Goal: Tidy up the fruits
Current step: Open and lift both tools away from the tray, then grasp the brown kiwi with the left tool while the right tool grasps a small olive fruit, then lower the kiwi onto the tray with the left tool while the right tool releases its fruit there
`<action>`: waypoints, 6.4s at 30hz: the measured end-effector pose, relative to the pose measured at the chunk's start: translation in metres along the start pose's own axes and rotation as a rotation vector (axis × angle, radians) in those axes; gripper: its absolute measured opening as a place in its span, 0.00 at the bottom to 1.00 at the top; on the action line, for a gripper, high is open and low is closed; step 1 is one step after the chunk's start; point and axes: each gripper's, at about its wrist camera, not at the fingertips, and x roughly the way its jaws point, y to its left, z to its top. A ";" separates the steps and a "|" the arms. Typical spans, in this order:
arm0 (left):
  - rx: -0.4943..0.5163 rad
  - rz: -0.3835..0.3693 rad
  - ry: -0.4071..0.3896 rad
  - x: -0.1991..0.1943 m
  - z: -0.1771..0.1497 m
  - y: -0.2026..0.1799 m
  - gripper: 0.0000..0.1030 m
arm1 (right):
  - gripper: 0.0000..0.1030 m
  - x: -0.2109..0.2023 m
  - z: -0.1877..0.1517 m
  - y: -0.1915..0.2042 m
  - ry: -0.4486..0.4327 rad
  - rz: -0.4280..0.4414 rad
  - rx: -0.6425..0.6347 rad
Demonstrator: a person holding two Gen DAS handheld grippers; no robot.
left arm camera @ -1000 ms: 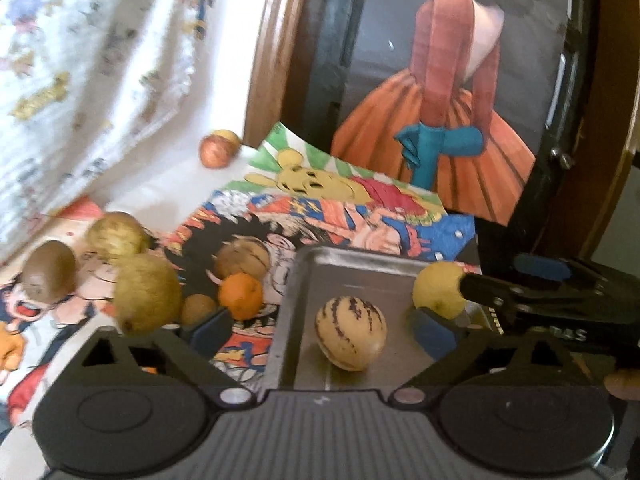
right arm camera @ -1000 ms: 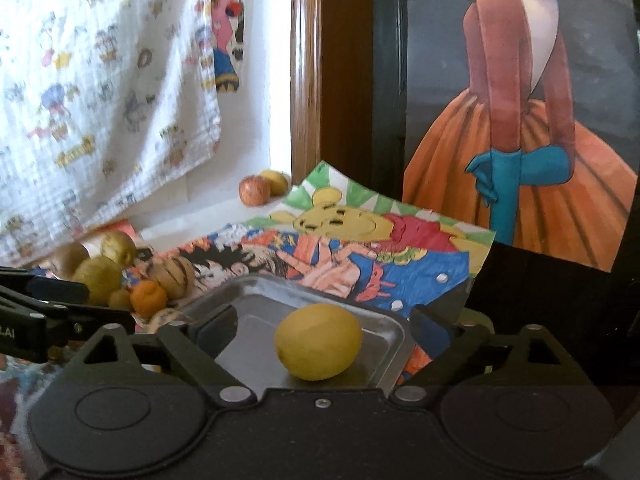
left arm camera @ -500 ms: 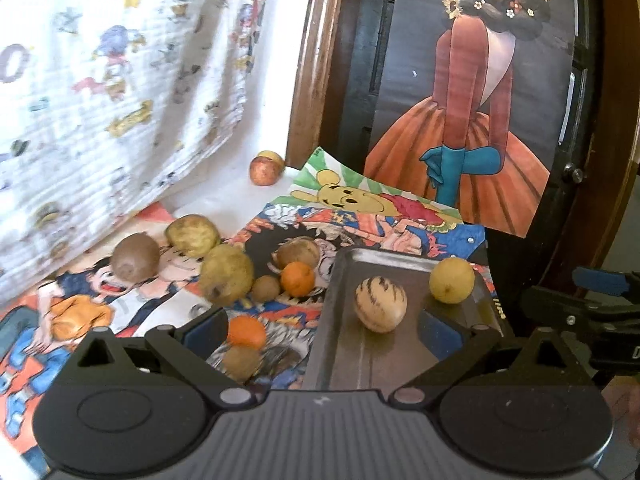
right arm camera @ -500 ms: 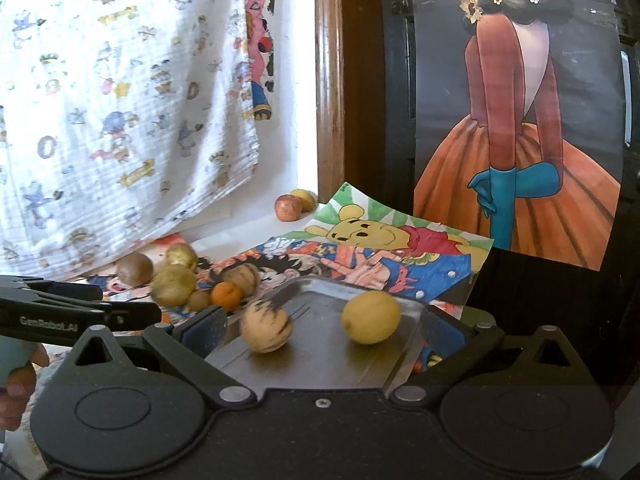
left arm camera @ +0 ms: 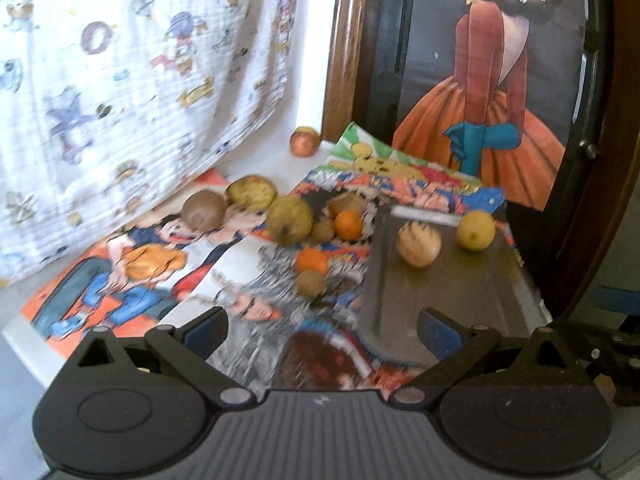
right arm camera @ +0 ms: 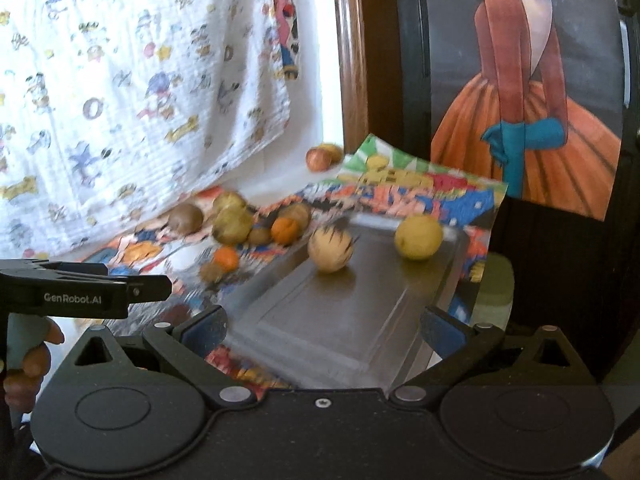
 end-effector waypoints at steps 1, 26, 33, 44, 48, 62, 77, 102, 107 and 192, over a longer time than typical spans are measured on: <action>0.004 0.004 0.006 -0.002 -0.003 0.002 0.99 | 0.99 0.000 -0.003 0.003 0.012 0.002 0.006; -0.088 0.095 0.086 -0.010 -0.030 0.076 1.00 | 0.99 0.034 -0.011 0.079 0.219 0.127 -0.091; -0.113 0.139 0.064 0.002 -0.012 0.106 1.00 | 0.99 0.056 0.014 0.098 0.178 0.158 -0.105; -0.005 0.136 -0.033 0.045 0.042 0.128 1.00 | 0.99 0.106 0.061 0.124 0.098 0.239 0.044; 0.040 0.112 -0.058 0.078 0.056 0.133 0.99 | 0.89 0.133 0.051 0.129 0.098 0.172 -0.022; 0.083 0.034 -0.014 0.178 0.078 0.141 0.98 | 0.54 0.189 0.036 0.126 0.198 0.132 -0.010; 0.038 -0.014 0.064 0.208 0.089 0.140 0.60 | 0.32 0.195 0.033 0.122 0.168 0.143 -0.011; 0.008 -0.018 0.097 0.143 0.061 0.113 0.58 | 0.25 0.161 0.023 0.110 0.152 0.215 0.051; 0.007 -0.041 0.081 0.126 0.057 0.096 0.58 | 0.25 0.144 0.024 0.099 0.120 0.217 0.080; 0.053 -0.308 0.091 0.126 0.031 -0.052 0.80 | 0.57 0.146 0.039 -0.083 0.037 -0.093 0.194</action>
